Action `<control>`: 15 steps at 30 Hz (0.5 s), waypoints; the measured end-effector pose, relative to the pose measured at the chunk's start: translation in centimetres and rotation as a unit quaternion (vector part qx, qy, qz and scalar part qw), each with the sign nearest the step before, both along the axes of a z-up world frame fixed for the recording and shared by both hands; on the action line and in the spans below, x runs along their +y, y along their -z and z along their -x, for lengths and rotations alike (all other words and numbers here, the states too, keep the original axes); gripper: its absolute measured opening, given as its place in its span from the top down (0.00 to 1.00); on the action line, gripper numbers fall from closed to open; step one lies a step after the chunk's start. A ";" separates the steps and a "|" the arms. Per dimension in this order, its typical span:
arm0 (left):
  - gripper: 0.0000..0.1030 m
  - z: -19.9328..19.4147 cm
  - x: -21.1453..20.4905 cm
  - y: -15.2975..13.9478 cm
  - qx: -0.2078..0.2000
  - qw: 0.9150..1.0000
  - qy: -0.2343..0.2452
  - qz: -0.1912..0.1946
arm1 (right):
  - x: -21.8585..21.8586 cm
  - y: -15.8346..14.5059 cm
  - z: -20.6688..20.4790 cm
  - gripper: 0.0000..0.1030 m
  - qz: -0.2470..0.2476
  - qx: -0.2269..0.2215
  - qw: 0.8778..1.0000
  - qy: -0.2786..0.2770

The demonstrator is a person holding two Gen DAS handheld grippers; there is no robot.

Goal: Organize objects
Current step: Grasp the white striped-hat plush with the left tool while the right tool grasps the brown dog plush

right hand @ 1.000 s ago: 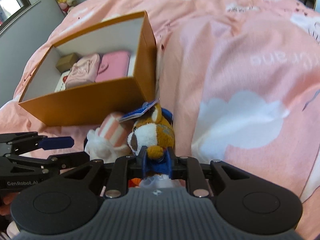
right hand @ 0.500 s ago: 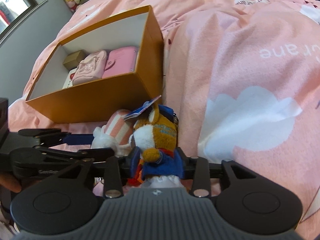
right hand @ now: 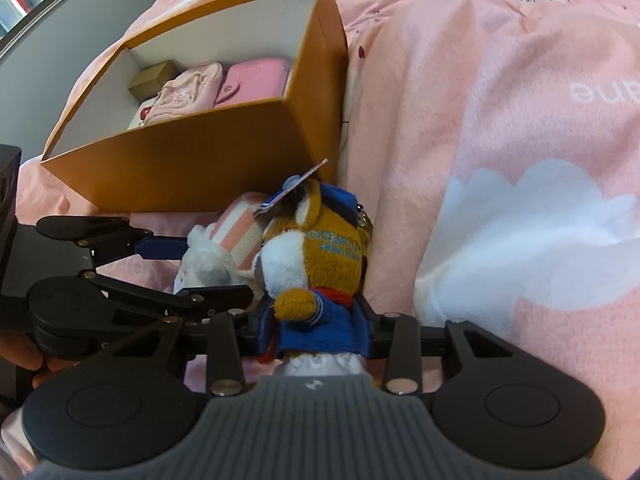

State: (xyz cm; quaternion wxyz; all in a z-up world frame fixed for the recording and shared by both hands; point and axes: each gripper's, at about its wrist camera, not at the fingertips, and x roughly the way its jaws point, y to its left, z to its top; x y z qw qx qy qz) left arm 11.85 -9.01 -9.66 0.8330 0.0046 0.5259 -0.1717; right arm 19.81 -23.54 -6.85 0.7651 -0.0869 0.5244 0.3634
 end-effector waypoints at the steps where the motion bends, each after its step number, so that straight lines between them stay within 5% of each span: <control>1: 0.29 0.1 0.1 0.0 -0.001 1.000 -0.004 0.003 | 0.0 -0.1 0.1 0.61 0.000 -0.002 1.000 -0.001; 15: 0.35 3.8 5.3 -4.1 -0.006 0.986 -0.095 0.134 | -1.3 -4.3 1.7 0.63 -0.038 -0.023 0.999 0.003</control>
